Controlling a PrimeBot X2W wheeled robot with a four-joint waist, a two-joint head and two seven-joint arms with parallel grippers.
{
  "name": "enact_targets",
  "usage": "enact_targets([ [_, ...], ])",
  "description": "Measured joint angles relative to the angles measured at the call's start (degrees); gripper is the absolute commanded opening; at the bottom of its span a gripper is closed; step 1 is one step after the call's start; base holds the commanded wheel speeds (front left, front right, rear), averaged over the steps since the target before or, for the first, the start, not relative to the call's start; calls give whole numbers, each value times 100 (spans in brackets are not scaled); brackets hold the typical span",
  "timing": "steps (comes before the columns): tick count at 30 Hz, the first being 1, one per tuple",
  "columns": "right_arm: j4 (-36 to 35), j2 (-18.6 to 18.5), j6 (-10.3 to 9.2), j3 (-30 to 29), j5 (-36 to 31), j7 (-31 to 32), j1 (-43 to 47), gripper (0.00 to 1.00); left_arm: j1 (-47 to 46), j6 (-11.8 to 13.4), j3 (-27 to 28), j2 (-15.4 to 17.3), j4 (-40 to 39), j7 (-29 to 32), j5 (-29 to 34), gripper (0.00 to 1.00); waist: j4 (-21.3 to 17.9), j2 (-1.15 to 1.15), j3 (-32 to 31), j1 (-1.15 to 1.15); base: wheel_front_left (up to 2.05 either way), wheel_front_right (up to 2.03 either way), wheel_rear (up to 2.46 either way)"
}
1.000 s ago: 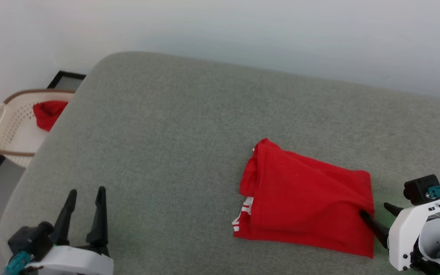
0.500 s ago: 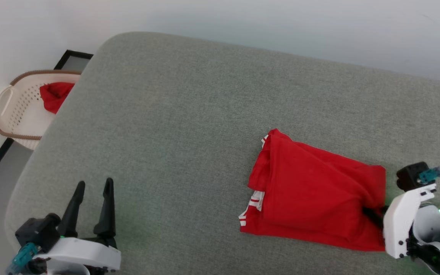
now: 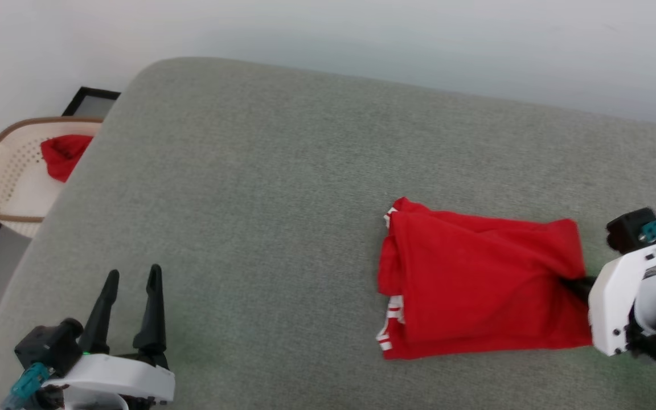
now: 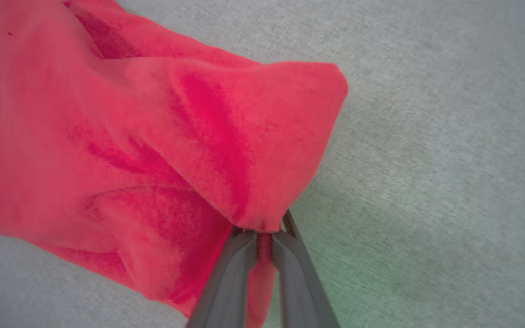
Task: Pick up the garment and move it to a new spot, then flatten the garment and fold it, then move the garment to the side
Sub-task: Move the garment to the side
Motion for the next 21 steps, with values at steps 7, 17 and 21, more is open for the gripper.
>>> enact_targets([
  [7,-16,-390,0,-101,1,-9,-270,0,-76,0,-25,9,-49,0,37,100,-249,0,24,0,0,0,0],
  [17,68,-1120,0,-21,57,-147,-739,0,-250,0,-69,11,-105,0,79,100,-691,0,158,0,0,0,0],
  [21,264,-1446,0,76,105,-307,-1023,0,-327,0,-105,18,-130,0,103,100,-854,0,260,0,0,0,0],
])
